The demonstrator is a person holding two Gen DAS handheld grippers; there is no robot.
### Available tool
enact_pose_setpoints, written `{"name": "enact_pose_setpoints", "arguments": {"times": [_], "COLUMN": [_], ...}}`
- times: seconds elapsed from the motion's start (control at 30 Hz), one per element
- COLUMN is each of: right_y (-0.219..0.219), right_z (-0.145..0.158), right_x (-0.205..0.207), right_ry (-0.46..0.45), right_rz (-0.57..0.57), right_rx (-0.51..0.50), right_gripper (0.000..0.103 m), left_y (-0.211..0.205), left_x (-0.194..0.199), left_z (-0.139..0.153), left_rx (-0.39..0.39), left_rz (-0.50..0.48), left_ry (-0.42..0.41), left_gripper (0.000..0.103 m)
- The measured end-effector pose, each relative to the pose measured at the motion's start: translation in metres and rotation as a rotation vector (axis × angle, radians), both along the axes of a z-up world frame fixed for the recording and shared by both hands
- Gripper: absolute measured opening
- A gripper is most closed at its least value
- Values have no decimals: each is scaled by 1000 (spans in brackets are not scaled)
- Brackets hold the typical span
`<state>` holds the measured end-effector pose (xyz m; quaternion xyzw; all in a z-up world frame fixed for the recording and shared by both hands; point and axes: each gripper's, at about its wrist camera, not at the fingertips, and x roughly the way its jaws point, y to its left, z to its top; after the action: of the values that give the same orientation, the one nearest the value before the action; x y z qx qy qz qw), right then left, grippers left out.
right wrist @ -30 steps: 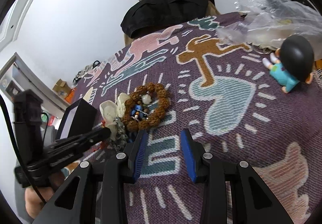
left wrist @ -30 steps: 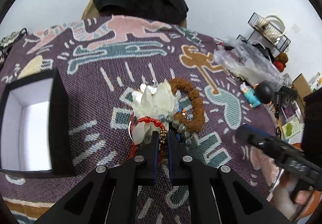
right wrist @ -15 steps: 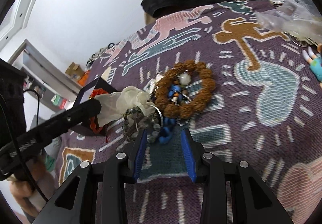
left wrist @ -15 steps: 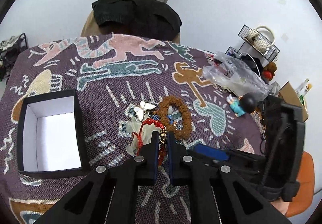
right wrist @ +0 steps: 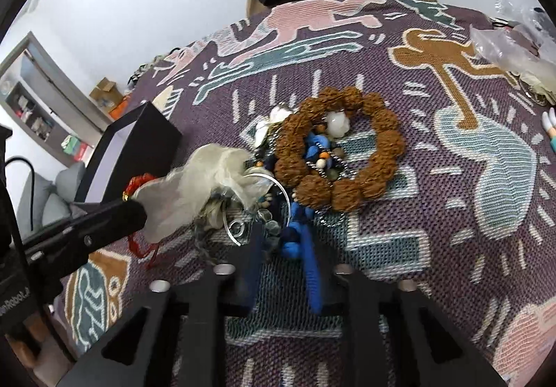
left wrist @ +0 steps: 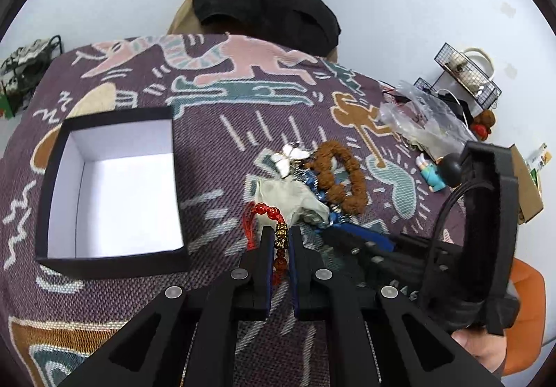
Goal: Organize jewelry
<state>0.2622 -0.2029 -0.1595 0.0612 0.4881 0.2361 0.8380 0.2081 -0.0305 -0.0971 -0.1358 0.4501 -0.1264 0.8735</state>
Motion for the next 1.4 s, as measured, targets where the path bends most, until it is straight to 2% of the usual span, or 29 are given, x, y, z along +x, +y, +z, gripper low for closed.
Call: {"name": "enact_pose_setpoints", "arguments": {"times": [0.1, 0.13, 0.4, 0.43, 0.5, 0.57, 0.6, 0.77, 0.93, 1.0, 1.07, 1.13, 1.17, 1.2, 1.37, 1.4], "right_y": [-9, -13, -45, -47, -46, -44, -43, -48, -56, -57, -59, -61, -62, -64, -68, -69], "right_z": [3, 5, 22, 23, 23, 24, 23, 23, 42, 49, 57, 62, 65, 68, 87, 91], "right_x": [-1, -2, -13, -14, -18, -20, -20, -19, -26, -29, -33, -36, -37, -38, -45, -46], "right_ry": [-7, -14, -50, -46, -34, -42, -51, -64, -109, -124, -138, -146, -150, -156, -196, -206], "right_rz": [-4, -7, -39, -35, -27, -25, -30, -40, -35, -33, -31, -32, -33, -36, -43, -43], "right_rx": [25, 33, 75, 77, 85, 74, 63, 78, 111, 120, 130, 140, 146, 153, 174, 177], "right_gripper": [16, 7, 8, 8, 9, 9, 9, 9, 8, 8, 7, 7, 7, 6, 6, 1], "left_y": [1, 0, -13, -14, -13, -11, -10, -12, -26, -30, -31, -29, -26, -24, -17, -16], "left_x": [-2, -2, -6, -6, -8, -13, -16, -22, -20, -18, -19, -20, -20, -20, -23, -24], "left_z": [-4, -5, -24, -26, -27, -24, -23, -25, -35, -42, -42, -42, -41, -40, -32, -28], "left_rx": [7, 11, 56, 55, 52, 65, 72, 160, 236, 278, 314, 336, 330, 314, 278, 263], "left_rz": [2, -1, -56, -62, -62, -47, -44, -74, -134, -143, -142, -130, -128, -129, -120, -115], "left_ry": [6, 13, 61, 70, 69, 35, 21, 3, -4, 7, -16, -25, -25, -16, -36, -44], "left_gripper": [8, 8, 11, 20, 53, 69, 69, 69, 68, 60, 54, 35, 16, 8, 8, 8]}}
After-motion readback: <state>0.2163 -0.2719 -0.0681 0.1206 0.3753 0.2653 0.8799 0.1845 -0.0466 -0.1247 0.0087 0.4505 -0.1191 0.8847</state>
